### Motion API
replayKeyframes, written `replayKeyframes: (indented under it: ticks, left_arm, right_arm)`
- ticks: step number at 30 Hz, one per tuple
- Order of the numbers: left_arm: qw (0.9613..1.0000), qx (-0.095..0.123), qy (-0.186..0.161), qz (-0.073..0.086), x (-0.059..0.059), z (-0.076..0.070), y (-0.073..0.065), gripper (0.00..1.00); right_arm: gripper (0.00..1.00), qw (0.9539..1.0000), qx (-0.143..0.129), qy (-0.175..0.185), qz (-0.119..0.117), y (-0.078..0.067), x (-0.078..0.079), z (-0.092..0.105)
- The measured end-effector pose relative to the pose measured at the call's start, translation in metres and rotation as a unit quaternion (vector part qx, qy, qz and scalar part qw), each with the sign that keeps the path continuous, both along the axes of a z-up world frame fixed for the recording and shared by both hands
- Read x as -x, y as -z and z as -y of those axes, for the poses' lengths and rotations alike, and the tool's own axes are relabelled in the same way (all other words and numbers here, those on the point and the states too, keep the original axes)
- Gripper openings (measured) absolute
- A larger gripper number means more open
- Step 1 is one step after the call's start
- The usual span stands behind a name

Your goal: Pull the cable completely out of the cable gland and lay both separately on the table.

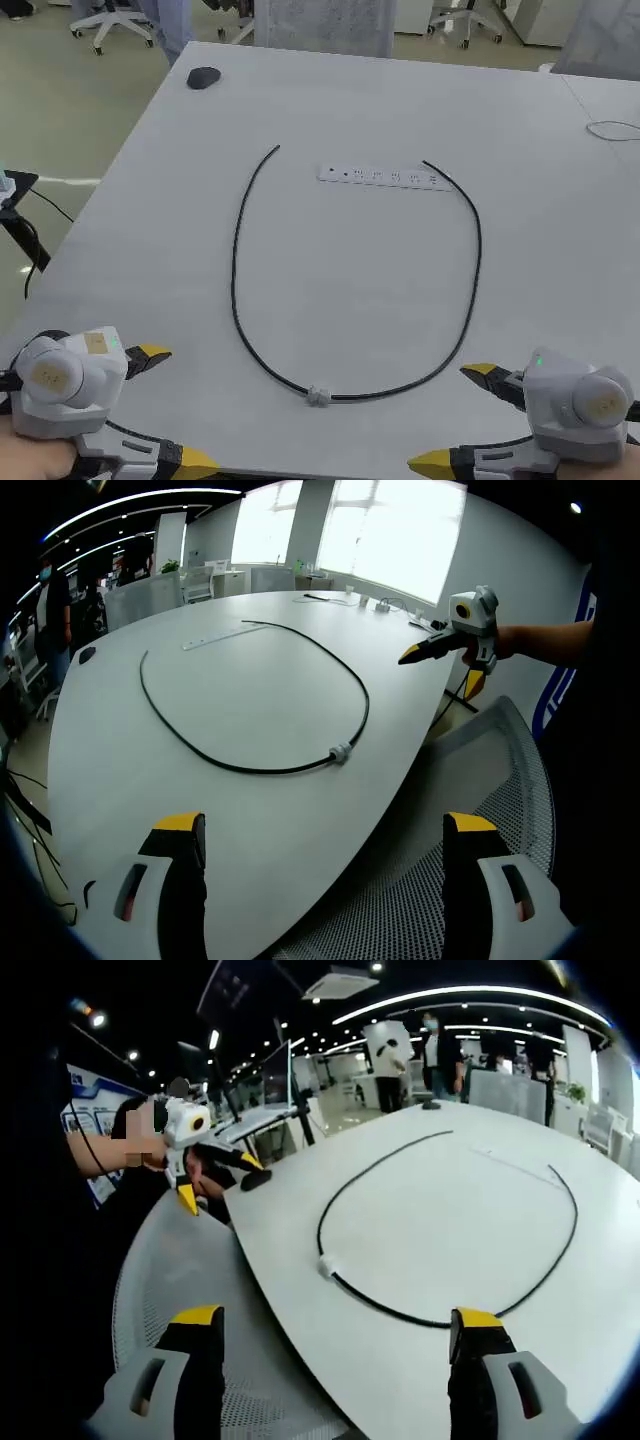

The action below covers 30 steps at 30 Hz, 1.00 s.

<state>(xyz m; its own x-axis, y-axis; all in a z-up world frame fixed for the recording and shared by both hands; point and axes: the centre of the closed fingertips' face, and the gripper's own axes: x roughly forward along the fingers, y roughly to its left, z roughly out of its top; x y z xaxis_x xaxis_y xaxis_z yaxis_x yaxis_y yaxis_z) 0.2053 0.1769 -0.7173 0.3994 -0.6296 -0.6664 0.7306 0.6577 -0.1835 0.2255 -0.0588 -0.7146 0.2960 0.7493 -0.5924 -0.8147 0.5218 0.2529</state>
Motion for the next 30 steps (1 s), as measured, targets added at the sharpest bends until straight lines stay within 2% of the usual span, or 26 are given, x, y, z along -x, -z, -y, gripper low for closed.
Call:
replayKeyframes:
  ticks: [17,24,28,30]
  left_arm:
    - [1.0000,-0.004,0.003,-0.001,0.002,0.000,-0.001,0.96]
    - [1.0000,-0.004,0.004,0.000,0.000,0.001,0.000,0.97]
    - [1.0000,-0.006,0.005,-0.002,0.000,-0.001,0.001,0.96]
    - [1.0000,-0.007,0.000,0.003,-0.002,-0.001,0.001,0.98]
  right_arm:
    - [0.93,0.9999,0.014,-0.005,-0.006,0.008,0.003,0.001]
    - [0.92,0.9997,0.016,-0.015,-0.003,0.007,0.002,-0.008]
    - [0.91,0.9994,0.022,-0.028,0.004,0.006,-0.004,-0.018]
    - [0.91,0.9992,0.025,-0.030,0.003,0.006,-0.008,-0.024]
